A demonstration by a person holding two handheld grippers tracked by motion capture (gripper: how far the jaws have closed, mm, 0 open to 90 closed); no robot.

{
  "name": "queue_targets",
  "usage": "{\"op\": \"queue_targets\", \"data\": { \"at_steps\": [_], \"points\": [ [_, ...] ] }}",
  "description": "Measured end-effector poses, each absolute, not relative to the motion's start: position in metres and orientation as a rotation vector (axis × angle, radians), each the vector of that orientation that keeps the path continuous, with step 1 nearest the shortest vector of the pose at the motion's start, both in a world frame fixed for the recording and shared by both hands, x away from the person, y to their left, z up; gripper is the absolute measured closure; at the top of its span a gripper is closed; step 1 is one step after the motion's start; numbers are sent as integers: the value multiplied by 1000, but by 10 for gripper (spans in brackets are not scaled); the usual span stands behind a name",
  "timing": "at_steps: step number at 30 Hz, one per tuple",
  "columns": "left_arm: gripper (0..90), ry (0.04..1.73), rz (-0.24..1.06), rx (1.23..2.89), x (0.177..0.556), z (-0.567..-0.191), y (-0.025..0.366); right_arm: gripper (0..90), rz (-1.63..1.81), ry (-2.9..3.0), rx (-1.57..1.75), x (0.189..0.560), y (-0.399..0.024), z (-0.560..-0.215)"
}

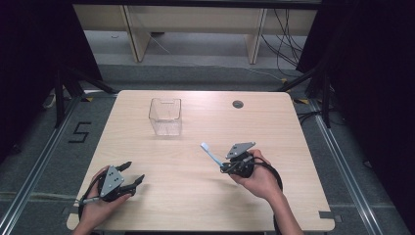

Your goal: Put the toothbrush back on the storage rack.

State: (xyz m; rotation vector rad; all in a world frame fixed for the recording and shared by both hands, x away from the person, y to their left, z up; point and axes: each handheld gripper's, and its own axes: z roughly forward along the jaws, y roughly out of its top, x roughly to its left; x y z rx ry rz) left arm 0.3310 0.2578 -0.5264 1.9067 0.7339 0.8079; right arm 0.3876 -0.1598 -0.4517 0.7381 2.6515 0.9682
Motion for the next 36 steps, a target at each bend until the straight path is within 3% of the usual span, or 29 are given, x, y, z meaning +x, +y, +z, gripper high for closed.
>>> {"op": "queue_targets", "data": {
  "at_steps": [36],
  "points": [
    [332,736,803,1906,332,-526,258,837,1462,2257,805,379,-158,-468]
  ]
}}
